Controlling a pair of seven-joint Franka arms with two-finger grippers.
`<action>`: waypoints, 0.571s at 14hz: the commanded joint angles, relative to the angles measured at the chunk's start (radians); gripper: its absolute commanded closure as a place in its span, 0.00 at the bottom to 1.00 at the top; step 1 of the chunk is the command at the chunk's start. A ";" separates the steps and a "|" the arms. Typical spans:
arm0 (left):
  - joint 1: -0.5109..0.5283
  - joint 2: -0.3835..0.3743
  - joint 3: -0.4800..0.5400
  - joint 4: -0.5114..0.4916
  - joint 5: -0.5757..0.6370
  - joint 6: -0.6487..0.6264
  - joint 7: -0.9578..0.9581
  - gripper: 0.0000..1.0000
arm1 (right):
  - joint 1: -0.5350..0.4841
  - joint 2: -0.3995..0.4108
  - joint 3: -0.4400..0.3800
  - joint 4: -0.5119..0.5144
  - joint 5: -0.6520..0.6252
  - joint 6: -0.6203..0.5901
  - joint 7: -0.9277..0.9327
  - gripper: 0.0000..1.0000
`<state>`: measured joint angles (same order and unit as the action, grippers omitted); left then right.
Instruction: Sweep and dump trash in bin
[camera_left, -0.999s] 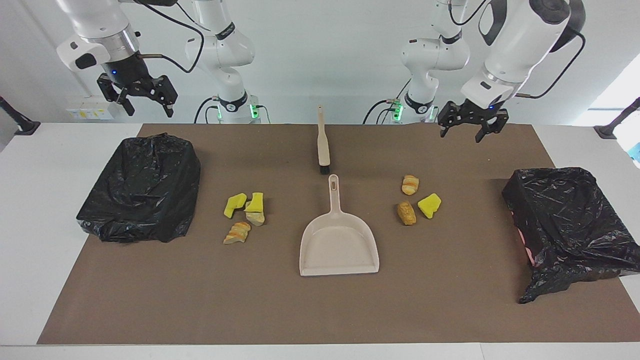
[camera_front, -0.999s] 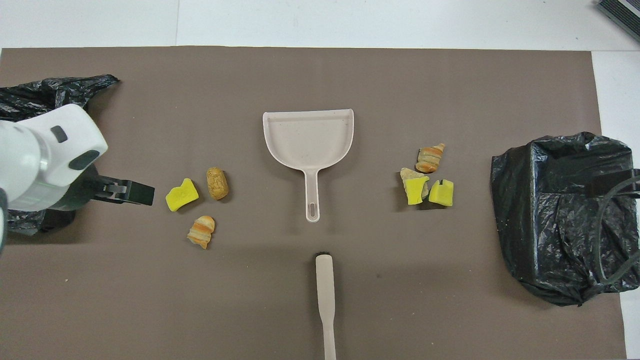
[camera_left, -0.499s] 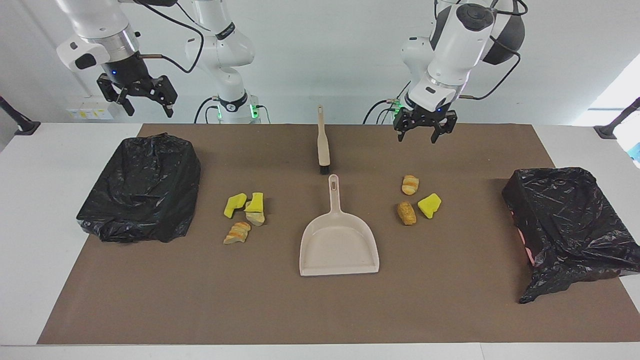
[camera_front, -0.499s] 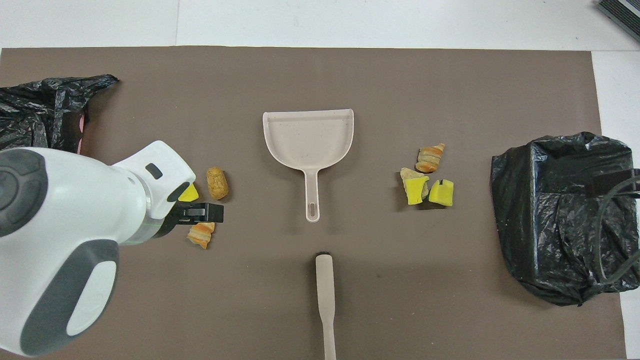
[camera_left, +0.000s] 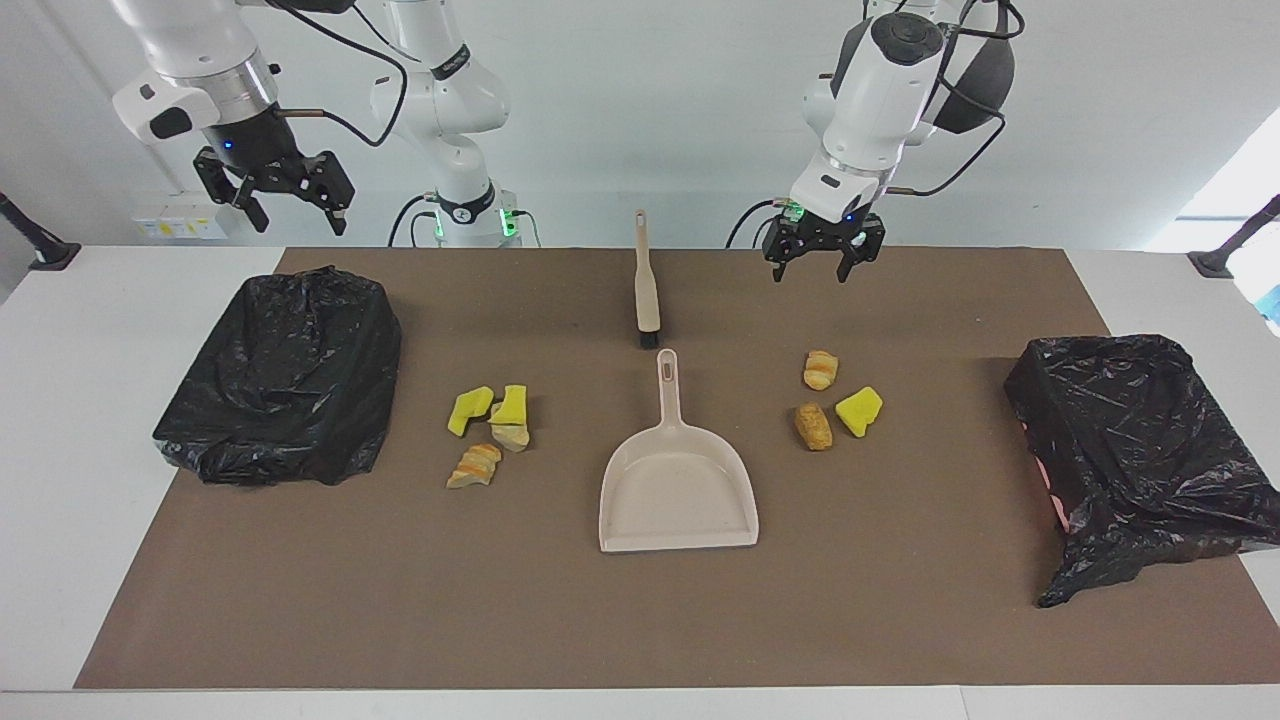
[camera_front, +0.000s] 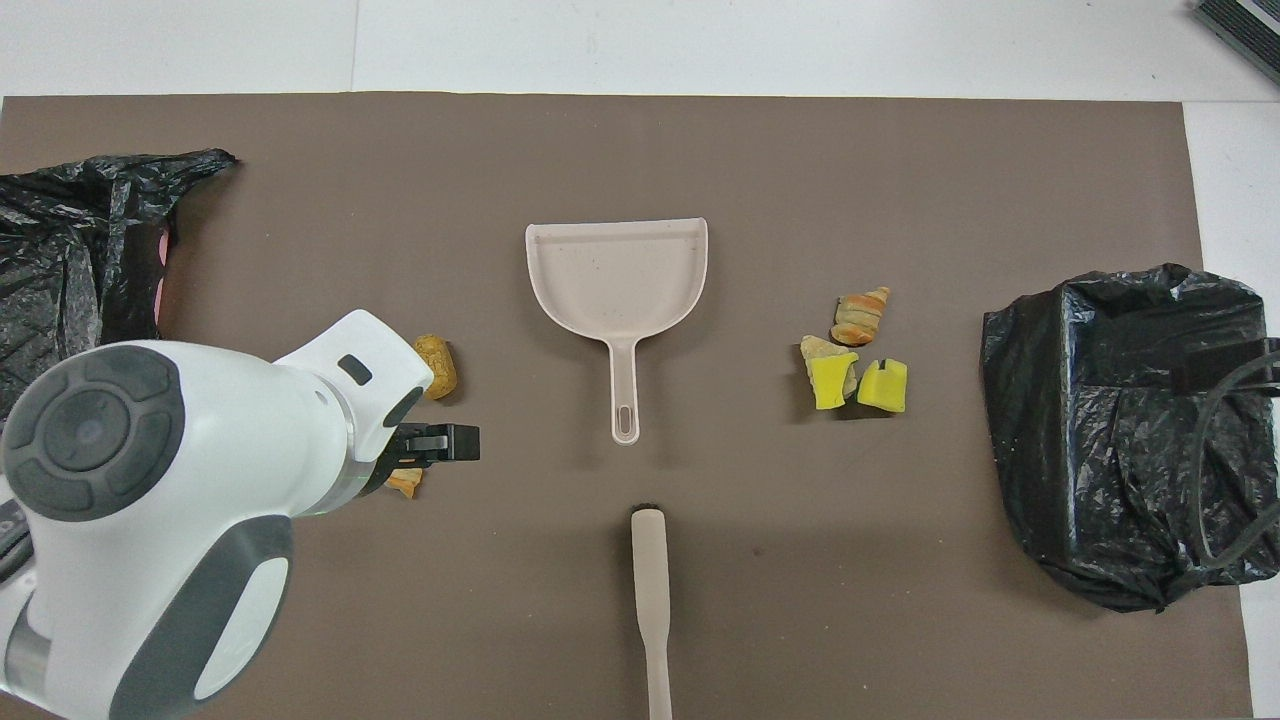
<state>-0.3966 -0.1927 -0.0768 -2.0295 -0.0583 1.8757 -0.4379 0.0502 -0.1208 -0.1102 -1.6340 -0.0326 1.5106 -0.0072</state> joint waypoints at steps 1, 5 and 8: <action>-0.011 -0.059 0.002 -0.081 0.021 0.060 -0.028 0.00 | -0.007 -0.025 0.001 -0.030 -0.001 0.016 -0.031 0.00; -0.011 -0.076 0.002 -0.116 0.021 0.100 -0.024 0.00 | -0.009 -0.025 0.001 -0.030 -0.001 0.017 -0.031 0.00; -0.011 -0.085 0.002 -0.127 0.021 0.106 -0.021 0.00 | -0.009 -0.025 0.001 -0.030 -0.001 0.016 -0.031 0.00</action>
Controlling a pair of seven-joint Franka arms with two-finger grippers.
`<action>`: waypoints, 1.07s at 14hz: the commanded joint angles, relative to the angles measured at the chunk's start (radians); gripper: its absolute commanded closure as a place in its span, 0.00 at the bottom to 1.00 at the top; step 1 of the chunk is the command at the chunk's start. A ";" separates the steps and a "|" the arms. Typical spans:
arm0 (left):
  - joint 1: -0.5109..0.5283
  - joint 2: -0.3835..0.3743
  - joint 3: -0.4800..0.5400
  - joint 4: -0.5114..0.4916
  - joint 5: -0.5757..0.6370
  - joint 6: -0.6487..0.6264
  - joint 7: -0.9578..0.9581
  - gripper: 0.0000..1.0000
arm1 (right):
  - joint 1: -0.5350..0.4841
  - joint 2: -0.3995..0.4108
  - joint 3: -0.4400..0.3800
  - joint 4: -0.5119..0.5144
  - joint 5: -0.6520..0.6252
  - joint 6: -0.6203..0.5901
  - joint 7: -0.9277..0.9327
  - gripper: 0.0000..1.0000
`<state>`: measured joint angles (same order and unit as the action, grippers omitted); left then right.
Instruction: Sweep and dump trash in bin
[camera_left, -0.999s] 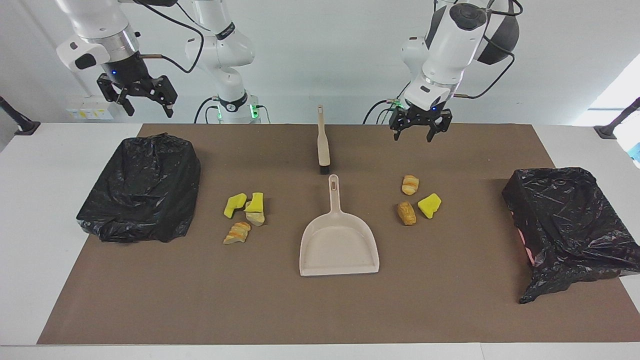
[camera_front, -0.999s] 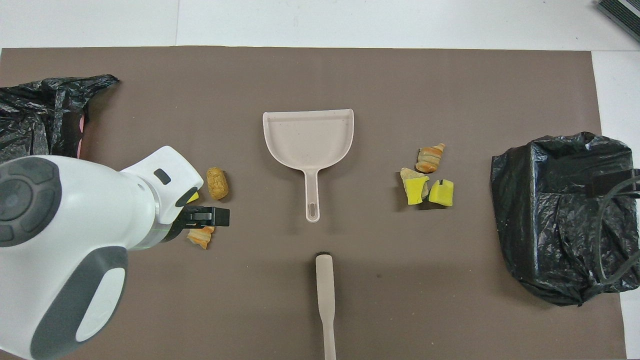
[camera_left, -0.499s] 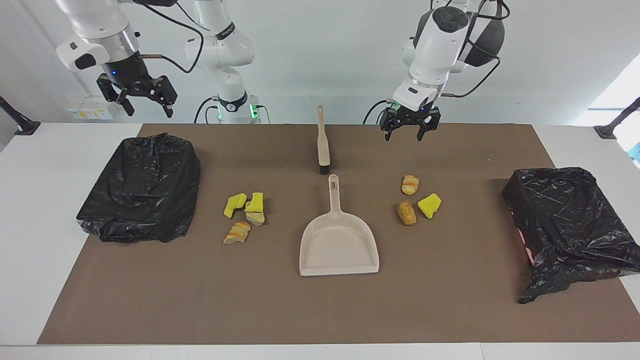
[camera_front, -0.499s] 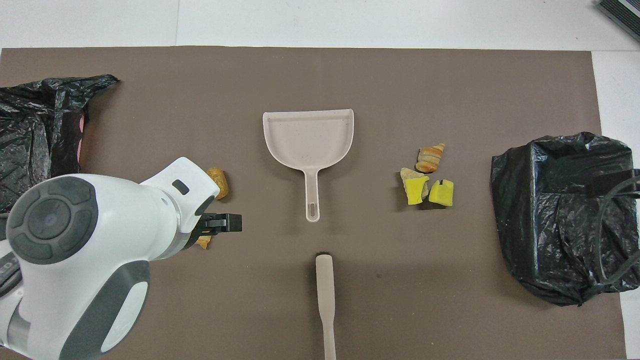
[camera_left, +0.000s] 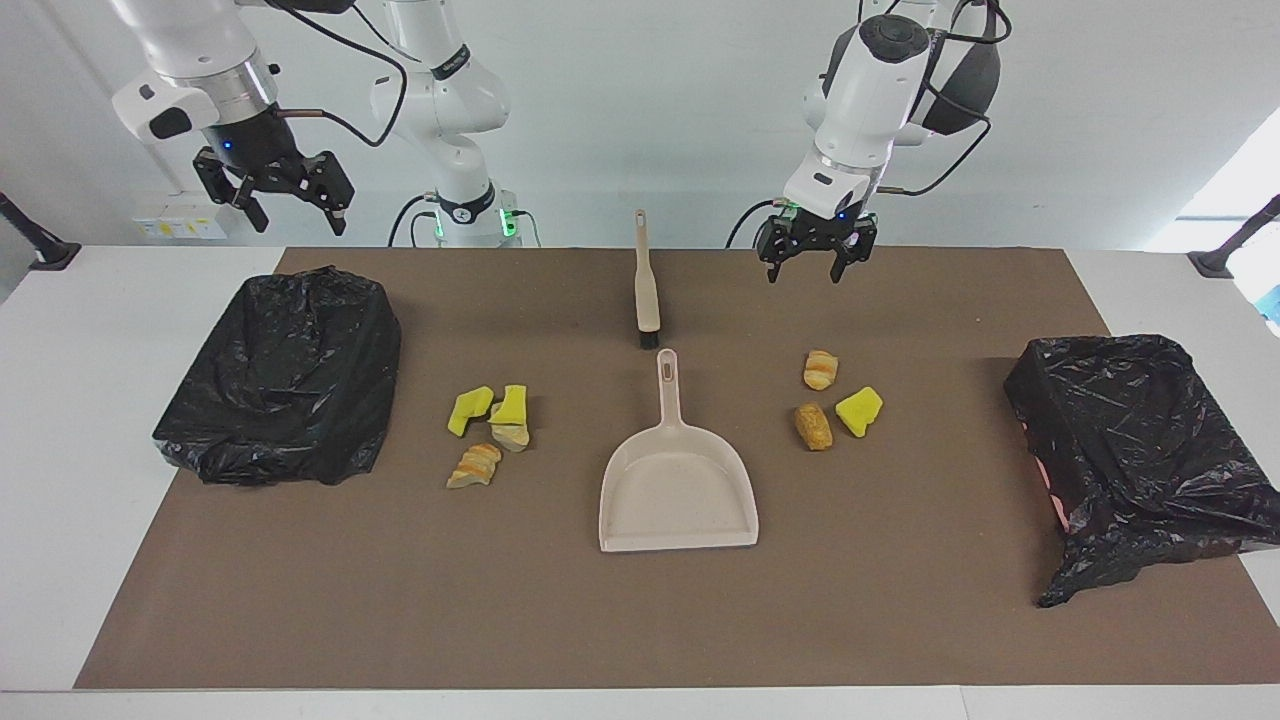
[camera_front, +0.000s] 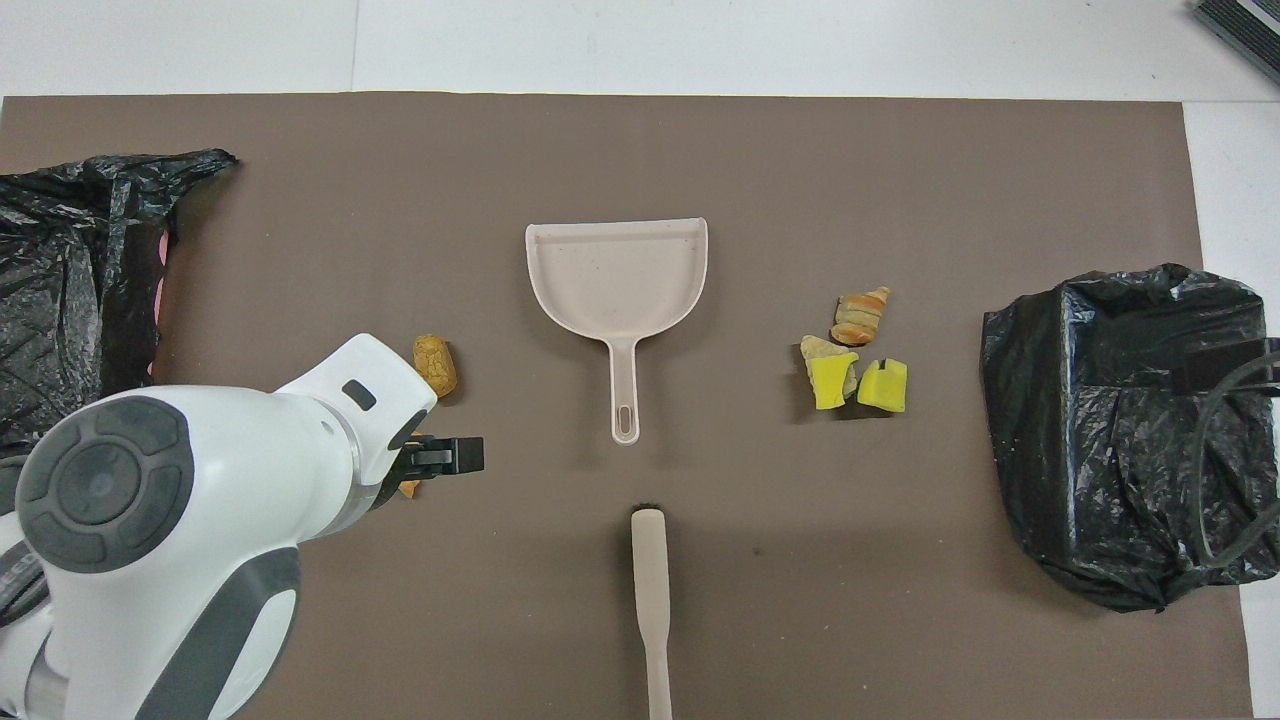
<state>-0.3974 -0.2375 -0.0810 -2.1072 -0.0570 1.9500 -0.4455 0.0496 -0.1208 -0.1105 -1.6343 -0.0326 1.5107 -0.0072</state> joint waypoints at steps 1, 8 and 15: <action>-0.011 -0.042 0.006 -0.051 0.020 0.030 -0.013 0.00 | -0.008 -0.025 0.002 -0.030 -0.001 0.016 -0.031 0.00; -0.012 -0.048 -0.081 -0.115 0.040 0.050 -0.044 0.00 | -0.010 -0.025 0.002 -0.030 -0.001 0.016 -0.031 0.00; -0.161 -0.030 -0.201 -0.177 0.037 0.104 -0.320 0.00 | -0.011 -0.026 0.002 -0.030 -0.001 0.016 -0.031 0.00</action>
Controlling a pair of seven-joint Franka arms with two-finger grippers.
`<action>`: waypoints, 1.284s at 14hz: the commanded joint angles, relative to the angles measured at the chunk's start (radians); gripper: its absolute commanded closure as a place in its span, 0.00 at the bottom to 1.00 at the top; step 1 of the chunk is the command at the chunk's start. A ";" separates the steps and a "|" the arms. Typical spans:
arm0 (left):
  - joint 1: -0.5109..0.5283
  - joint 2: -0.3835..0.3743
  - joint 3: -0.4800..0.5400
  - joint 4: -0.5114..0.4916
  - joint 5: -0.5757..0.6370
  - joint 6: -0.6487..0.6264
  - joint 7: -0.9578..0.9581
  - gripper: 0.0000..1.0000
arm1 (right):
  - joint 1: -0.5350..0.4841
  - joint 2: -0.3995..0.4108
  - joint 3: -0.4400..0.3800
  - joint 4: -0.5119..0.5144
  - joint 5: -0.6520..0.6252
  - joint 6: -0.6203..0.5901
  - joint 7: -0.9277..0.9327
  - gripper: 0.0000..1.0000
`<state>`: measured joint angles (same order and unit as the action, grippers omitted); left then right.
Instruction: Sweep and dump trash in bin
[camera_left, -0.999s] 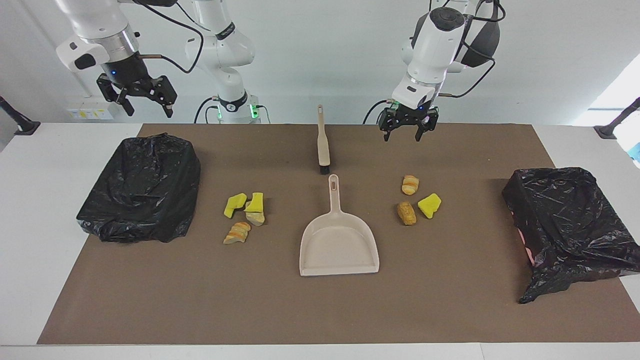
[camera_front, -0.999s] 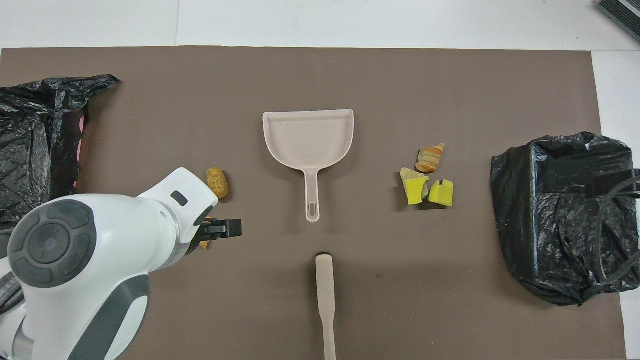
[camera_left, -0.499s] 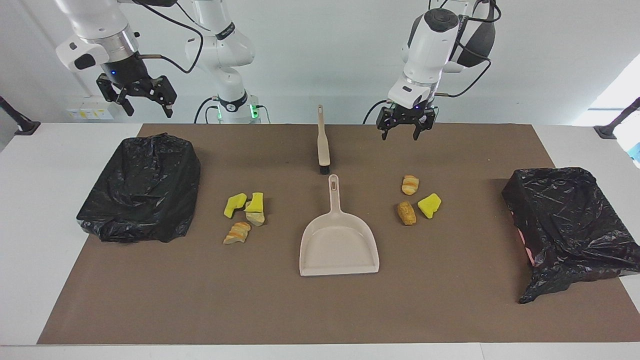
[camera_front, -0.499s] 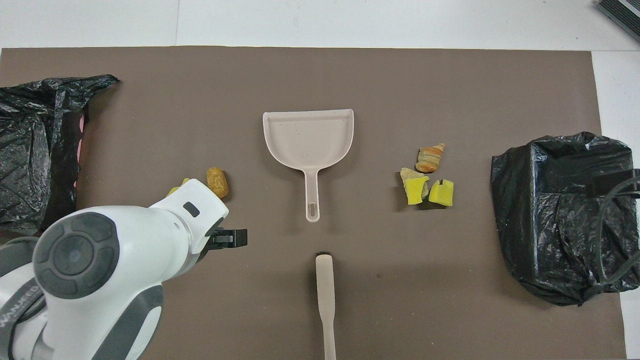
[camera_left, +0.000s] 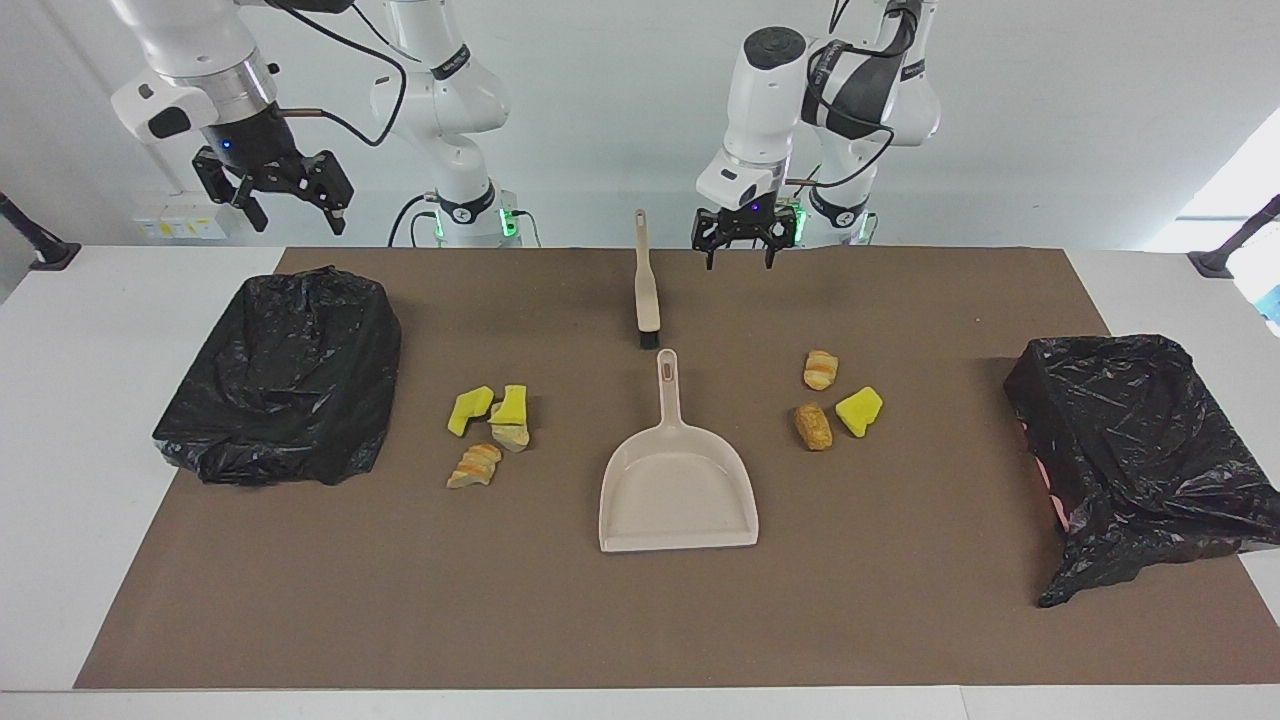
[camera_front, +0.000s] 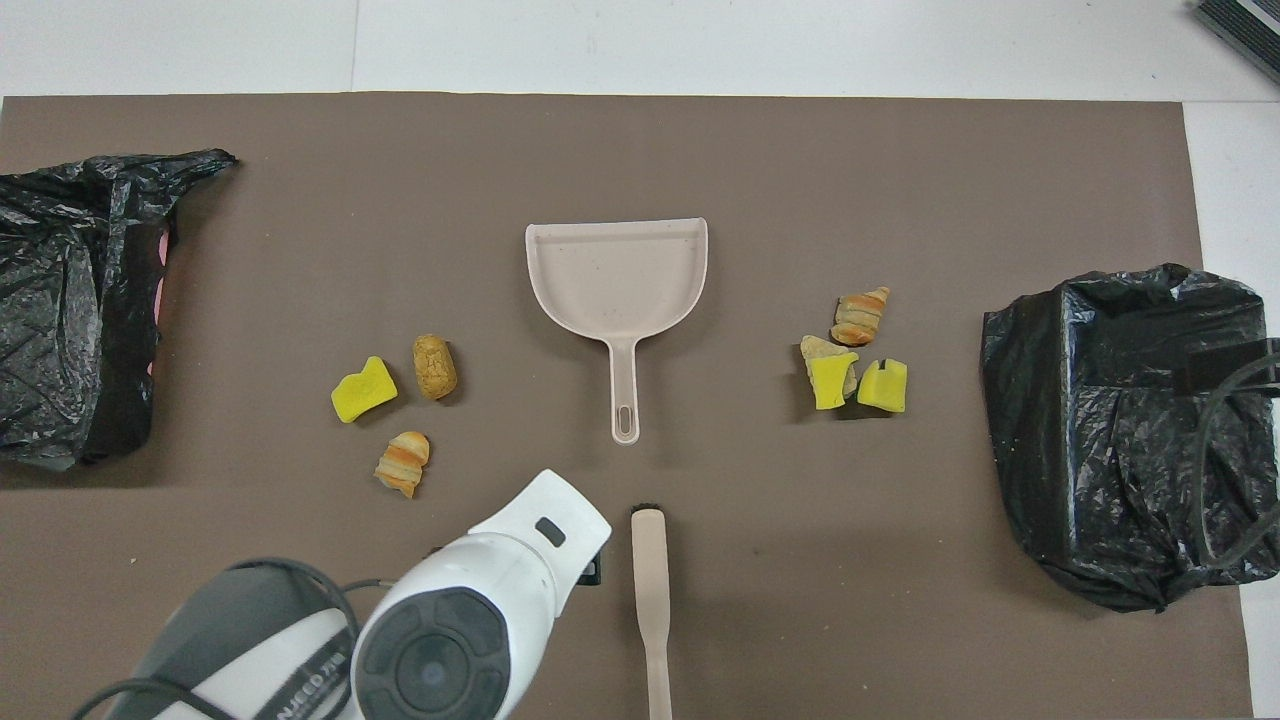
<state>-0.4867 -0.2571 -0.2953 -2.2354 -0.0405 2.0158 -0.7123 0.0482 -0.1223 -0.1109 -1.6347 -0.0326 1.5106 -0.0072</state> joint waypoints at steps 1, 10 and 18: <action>-0.116 -0.005 0.012 -0.090 0.021 0.090 -0.065 0.00 | -0.010 -0.025 0.002 -0.030 -0.001 0.014 -0.031 0.00; -0.371 0.111 0.011 -0.184 0.021 0.317 -0.282 0.00 | -0.010 -0.025 0.002 -0.031 -0.001 0.011 -0.031 0.00; -0.431 0.197 0.015 -0.170 0.022 0.336 -0.334 0.00 | -0.010 -0.025 0.000 -0.031 -0.001 0.010 -0.031 0.00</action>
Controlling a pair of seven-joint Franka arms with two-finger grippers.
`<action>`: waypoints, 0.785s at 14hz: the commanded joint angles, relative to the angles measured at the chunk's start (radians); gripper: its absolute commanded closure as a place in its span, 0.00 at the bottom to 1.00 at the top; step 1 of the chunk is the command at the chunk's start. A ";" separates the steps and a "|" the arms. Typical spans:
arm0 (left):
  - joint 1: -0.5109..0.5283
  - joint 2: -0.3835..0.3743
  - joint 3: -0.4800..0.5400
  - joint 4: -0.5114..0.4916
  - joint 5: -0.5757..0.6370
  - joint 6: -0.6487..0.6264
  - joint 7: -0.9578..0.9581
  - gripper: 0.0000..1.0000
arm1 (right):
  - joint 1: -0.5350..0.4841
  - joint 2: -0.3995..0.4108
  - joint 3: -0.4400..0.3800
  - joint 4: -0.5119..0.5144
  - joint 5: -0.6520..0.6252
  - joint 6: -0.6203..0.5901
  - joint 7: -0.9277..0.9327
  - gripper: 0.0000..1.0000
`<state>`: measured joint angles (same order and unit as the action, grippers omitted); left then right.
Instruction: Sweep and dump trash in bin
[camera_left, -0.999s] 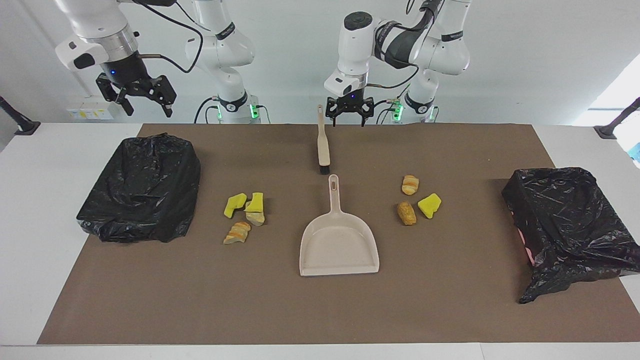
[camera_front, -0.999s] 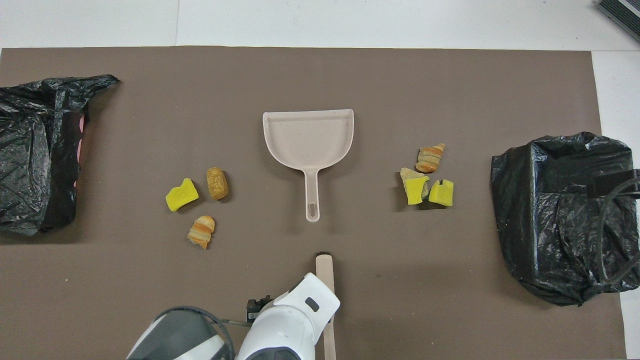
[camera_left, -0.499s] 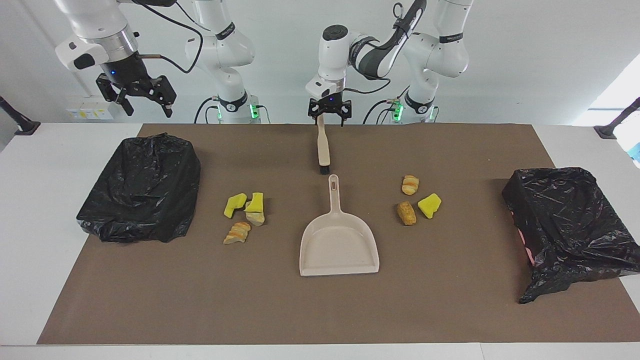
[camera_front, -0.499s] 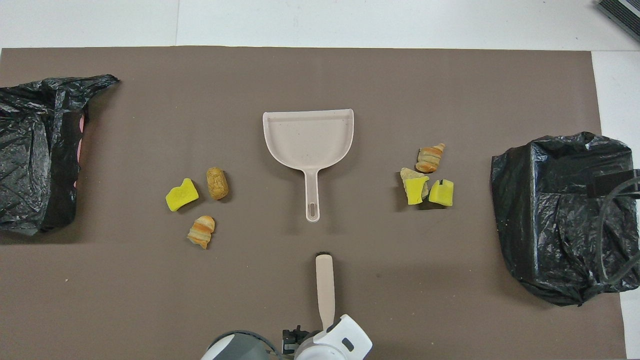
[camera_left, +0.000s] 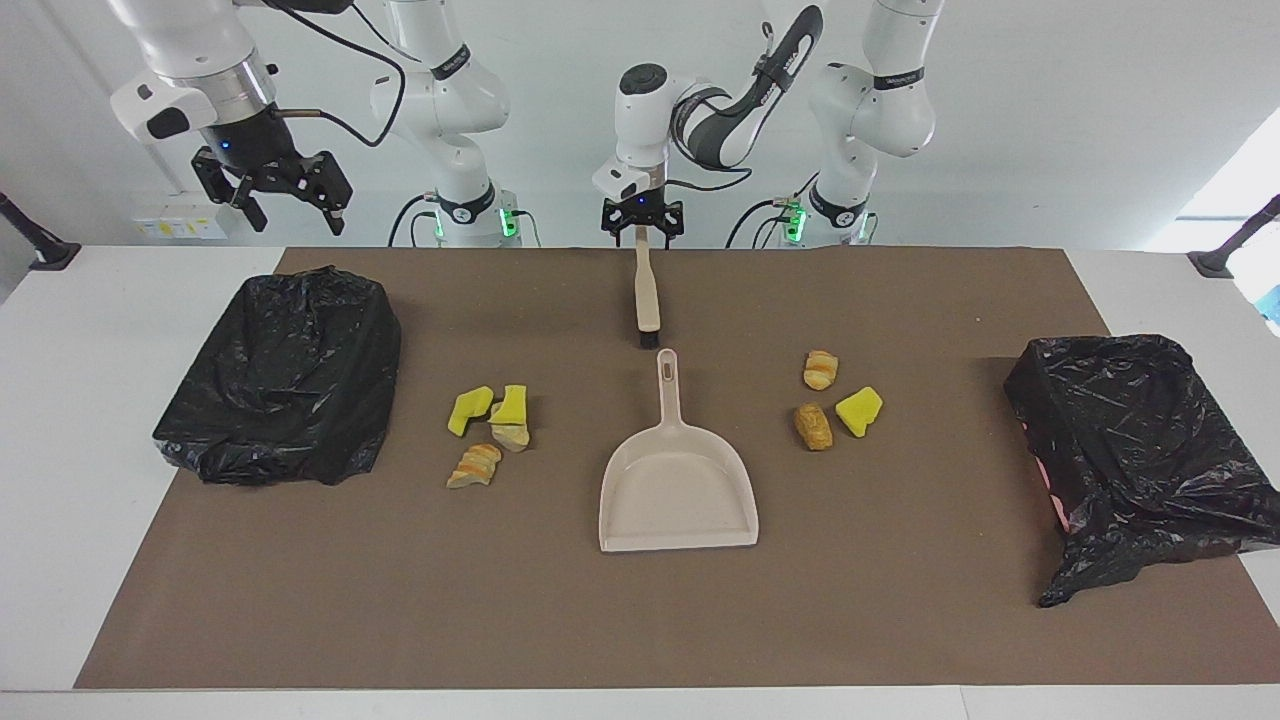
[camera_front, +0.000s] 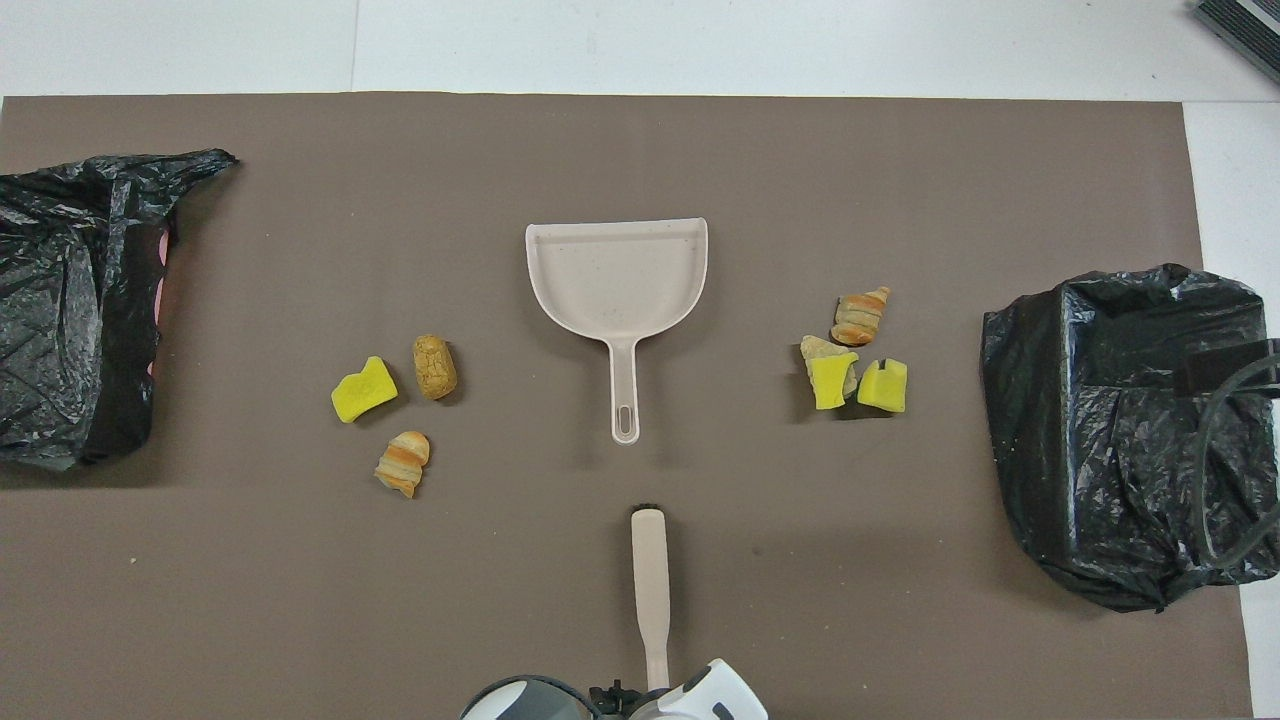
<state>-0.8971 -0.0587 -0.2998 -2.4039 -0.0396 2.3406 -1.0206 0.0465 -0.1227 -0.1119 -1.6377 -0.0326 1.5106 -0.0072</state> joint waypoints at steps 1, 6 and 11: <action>-0.017 -0.003 0.019 0.005 0.021 0.002 -0.026 0.01 | -0.008 -0.025 0.001 -0.028 -0.001 0.010 -0.031 0.00; -0.008 -0.006 0.019 0.018 0.021 -0.009 -0.053 0.34 | -0.010 -0.025 0.001 -0.028 -0.001 0.010 -0.031 0.00; -0.008 -0.010 0.018 0.026 0.021 -0.030 -0.053 1.00 | -0.010 -0.025 0.001 -0.028 -0.001 0.010 -0.031 0.00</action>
<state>-0.8970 -0.0575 -0.2884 -2.3849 -0.0393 2.3369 -1.0521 0.0463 -0.1228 -0.1123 -1.6382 -0.0326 1.5106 -0.0072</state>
